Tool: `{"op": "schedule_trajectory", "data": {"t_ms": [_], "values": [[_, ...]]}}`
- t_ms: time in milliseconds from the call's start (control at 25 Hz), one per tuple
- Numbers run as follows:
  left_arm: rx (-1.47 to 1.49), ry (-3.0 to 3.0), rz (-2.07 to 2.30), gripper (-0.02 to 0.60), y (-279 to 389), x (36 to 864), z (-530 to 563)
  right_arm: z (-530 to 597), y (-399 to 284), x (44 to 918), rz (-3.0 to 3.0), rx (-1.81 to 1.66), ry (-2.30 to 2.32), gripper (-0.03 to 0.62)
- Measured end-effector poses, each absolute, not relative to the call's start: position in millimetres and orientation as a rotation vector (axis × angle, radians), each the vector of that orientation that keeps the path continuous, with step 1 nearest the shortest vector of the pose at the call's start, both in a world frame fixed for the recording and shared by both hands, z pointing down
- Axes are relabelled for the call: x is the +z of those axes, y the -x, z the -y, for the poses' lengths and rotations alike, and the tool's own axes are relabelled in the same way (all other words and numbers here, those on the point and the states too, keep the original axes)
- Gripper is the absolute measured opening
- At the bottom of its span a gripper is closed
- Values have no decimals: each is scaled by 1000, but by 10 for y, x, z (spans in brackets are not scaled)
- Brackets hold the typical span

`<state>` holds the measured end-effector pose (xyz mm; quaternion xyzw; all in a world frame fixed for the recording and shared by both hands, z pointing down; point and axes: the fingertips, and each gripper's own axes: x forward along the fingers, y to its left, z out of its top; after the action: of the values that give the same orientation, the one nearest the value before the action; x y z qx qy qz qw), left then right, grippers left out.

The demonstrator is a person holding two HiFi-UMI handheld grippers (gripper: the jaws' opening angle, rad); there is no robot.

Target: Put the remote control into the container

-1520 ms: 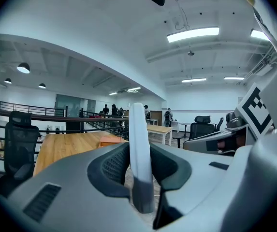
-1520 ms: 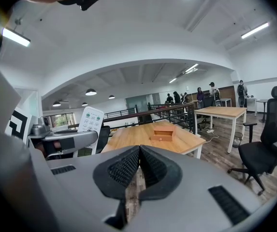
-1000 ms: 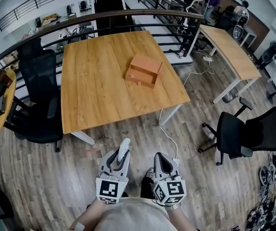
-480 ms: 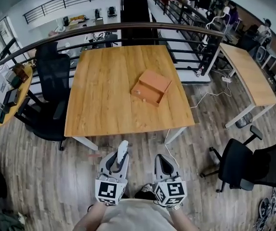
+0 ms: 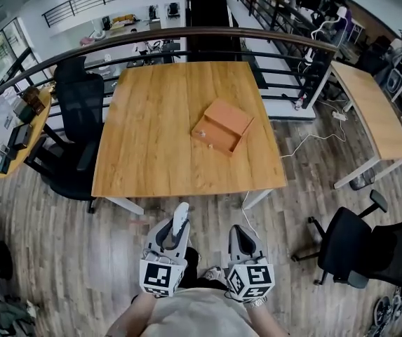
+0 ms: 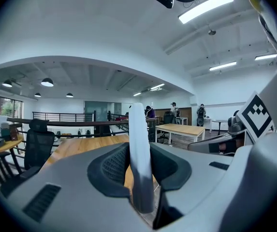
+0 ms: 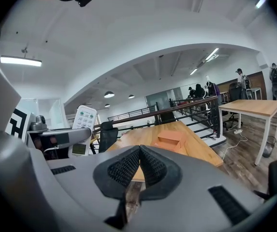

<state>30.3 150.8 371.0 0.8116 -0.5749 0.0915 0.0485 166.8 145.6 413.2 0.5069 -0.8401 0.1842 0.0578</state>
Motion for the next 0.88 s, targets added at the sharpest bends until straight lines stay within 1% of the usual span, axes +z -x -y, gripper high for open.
{"op": "schedule_trajectory", "data": {"t_ms": [240,560,720,880], "values": [[232,-2466,1689,112,-296,3909,-886,-1026,-1748,4305,2466,597,-1596,15],[197,-2516,1598,112,-401,3852,232,15,-1834,4137,2415,537,-1676,15],[187,-2527,1564,112,-318,3898,718,486,-1750,4102,2390,516,-1695,15],[167,-2537,1527,112,-159,3949,1130,874,-1527,4099,2368,492,-1701,15]]}}
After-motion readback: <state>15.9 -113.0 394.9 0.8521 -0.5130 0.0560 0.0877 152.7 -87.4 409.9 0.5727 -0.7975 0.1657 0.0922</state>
